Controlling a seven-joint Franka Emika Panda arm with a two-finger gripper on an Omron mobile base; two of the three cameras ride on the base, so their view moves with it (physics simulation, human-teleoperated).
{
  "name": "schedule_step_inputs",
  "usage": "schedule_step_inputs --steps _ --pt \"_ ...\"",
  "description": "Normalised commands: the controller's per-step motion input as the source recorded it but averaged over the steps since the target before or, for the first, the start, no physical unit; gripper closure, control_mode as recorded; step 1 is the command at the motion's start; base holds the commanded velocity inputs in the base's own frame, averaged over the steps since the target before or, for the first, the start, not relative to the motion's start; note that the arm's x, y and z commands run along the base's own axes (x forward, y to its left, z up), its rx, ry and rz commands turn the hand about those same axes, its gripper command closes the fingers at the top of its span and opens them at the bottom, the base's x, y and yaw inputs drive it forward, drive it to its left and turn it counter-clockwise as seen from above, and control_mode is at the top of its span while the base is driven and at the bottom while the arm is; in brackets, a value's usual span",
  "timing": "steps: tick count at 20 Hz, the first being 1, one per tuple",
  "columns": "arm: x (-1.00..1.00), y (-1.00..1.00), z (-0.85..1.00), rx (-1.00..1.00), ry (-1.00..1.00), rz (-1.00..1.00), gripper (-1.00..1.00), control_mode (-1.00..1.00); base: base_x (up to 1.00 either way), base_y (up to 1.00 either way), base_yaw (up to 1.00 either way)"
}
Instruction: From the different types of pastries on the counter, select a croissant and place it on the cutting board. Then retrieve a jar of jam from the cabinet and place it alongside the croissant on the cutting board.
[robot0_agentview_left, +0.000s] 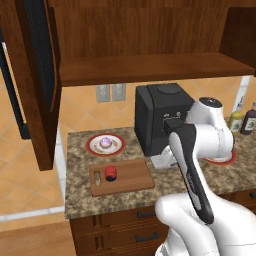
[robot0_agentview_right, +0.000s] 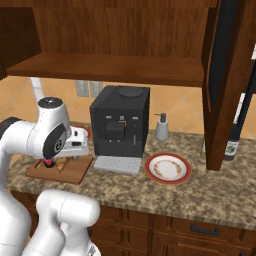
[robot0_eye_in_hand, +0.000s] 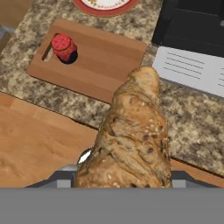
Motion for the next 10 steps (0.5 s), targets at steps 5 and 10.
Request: schedule_step_inputs --steps 5,10 --pt "-0.06 0.47 -0.05 0.04 -0.03 -0.02 1.0 -1.0 0.0 0.0 0.0" --pt "0.65 -0.01 0.0 0.0 -0.08 0.0 1.0 -1.0 0.0 0.0 0.0"
